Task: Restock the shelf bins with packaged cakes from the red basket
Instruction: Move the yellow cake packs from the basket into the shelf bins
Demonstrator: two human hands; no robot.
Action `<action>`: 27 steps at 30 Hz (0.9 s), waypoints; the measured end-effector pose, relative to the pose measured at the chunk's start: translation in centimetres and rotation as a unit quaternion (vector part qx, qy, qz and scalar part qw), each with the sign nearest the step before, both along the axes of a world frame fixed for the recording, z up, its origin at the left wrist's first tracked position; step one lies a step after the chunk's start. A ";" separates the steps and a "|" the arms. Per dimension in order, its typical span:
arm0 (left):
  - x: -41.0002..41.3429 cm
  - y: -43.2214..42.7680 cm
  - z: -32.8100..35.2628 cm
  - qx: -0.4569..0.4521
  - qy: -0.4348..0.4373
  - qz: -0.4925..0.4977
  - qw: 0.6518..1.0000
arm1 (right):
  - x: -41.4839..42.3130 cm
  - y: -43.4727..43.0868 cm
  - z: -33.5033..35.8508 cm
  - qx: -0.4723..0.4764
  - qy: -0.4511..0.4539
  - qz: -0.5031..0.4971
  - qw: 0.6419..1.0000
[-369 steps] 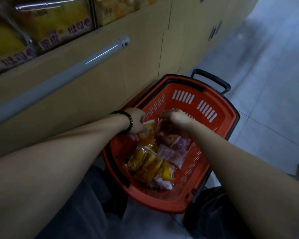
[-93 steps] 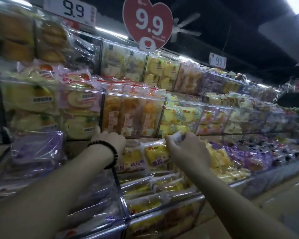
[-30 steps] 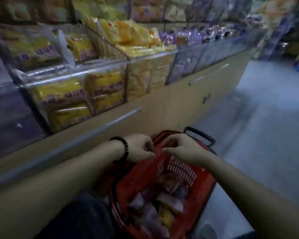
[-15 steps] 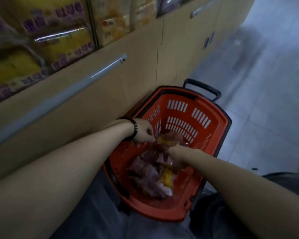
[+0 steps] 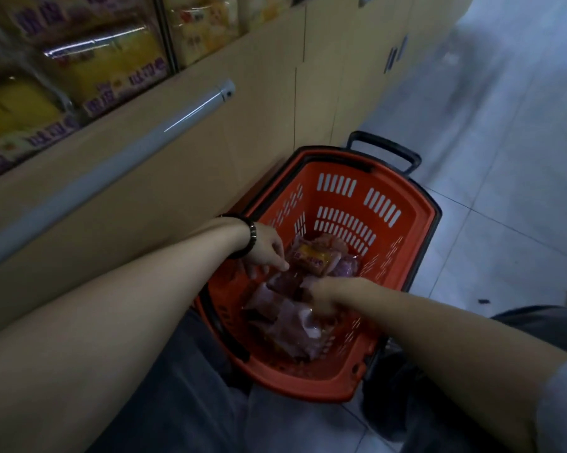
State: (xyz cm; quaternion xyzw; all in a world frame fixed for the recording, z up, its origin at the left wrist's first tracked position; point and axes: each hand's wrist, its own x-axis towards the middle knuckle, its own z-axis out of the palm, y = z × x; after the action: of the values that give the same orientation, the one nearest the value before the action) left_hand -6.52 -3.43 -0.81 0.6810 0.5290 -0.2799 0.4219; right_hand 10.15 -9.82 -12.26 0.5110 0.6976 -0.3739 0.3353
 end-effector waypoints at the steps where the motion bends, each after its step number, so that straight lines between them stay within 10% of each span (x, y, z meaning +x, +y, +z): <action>1: -0.1 0.0 0.0 -0.001 0.002 0.011 1.000 | 0.4 0.5 1.4 -0.004 0.038 -0.062 0.997; 6: 0.2 -0.5 0.9 -0.011 -0.003 0.041 0.999 | 1.3 1.3 7.7 -0.047 0.273 -0.332 0.902; 15: 0.3 -0.5 1.0 0.123 0.010 0.002 0.992 | 1.9 3.4 8.1 -0.187 0.370 -0.452 0.790; 17: 0.3 -0.6 1.8 0.126 0.023 -0.005 0.992 | 1.8 4.1 6.4 -0.127 0.351 -0.466 0.802; 21: -0.6 -0.4 2.1 0.120 0.036 0.023 0.992 | 1.0 4.9 2.0 0.145 0.066 -0.188 0.969; 27: -2.2 0.2 1.4 0.079 0.008 0.064 0.995 | 1.1 5.0 -4.8 0.047 -0.120 -0.127 0.983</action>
State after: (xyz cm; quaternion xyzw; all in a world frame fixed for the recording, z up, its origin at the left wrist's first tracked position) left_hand -8.72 -3.27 0.55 0.6745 0.5960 -0.2149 0.3791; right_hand 11.21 -4.80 -17.08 0.6519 0.5986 -0.3159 0.3419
